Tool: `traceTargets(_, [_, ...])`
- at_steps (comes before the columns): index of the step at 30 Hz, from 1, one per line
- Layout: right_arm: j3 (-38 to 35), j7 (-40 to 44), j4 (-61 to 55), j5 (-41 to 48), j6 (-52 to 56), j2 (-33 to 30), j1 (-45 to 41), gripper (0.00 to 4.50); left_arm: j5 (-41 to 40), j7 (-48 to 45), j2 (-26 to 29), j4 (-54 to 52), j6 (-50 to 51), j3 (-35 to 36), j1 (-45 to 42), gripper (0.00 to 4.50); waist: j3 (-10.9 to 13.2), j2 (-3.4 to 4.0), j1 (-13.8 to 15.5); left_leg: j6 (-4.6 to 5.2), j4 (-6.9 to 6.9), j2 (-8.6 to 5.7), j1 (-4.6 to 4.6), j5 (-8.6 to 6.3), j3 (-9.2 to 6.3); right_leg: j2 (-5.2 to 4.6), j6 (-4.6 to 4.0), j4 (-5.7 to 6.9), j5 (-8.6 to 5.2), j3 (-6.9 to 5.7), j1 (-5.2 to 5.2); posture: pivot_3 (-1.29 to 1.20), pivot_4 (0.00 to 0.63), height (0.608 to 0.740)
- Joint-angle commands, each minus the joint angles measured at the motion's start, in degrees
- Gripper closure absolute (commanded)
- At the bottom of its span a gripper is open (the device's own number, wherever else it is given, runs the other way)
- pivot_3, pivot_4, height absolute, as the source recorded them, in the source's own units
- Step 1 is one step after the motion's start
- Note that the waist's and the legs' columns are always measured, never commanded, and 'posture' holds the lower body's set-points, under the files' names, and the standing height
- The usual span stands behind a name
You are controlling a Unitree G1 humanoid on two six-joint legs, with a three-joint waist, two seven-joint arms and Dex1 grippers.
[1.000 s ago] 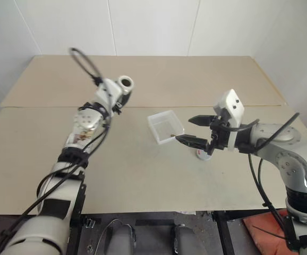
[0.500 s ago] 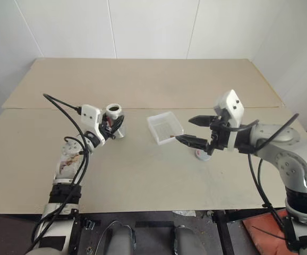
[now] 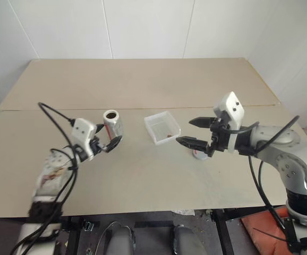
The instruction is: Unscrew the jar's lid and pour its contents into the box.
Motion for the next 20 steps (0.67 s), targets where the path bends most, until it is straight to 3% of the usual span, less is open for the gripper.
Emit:
traceTargets(1, [-1.8,0.4,-2.2,0.3,-1.9,-1.2,0.8,0.00,-5.9,-6.4,6.4,-8.8,4.1,5.8,4.0,0.04,0.0,0.00,0.1,0.00,0.00,0.01,0.01,0.00,0.01,0.00,0.00,-0.03,0.00,-0.01,0.01,0.00,0.150,0.740])
traceTargets(5, [-1.2,1.3,-2.4,-1.4,-3.7,-3.1,2.5,0.00,-14.7,-17.4,14.3,-13.0,7.6,14.3,11.0,0.04,0.0,0.00,0.2,0.00,-0.03,0.04,0.04,-0.01,0.08,-0.01,-0.02,-0.09,-0.02,-0.01,0.03,0.00,0.150,0.740])
traceTargets(10, [-2.2,4.7,-0.7,-3.7,-8.4,-6.9,5.8,0.00,-23.5,-37.3,25.6,-10.8,10.8,25.3,17.3,0.04,0.0,0.00,0.3,0.00,-0.06,0.14,0.05,-0.02,0.20,0.05,-0.09,-0.13,-0.06,-0.03,-0.02,0.00,0.150,0.740])
traceTargets(14, [-3.8,8.1,0.6,-4.3,-11.9,-9.5,7.7,0.00,-22.1,-38.8,27.9,-8.1,9.1,28.6,17.1,0.04,0.0,0.03,0.3,0.00,-0.16,0.15,0.31,-0.02,0.31,0.04,-0.11,-0.16,-0.08,0.02,0.14,0.00,0.150,0.740])
traceTargets(20, [-3.1,8.6,2.2,-4.6,-13.6,-9.4,7.2,0.00,-21.6,-35.4,25.9,-9.5,8.5,28.2,16.3,0.04,0.0,0.01,0.2,0.00,-0.20,0.22,0.31,-0.03,0.37,0.10,-0.13,-0.15,-0.09,0.06,0.09,0.00,0.150,0.740])
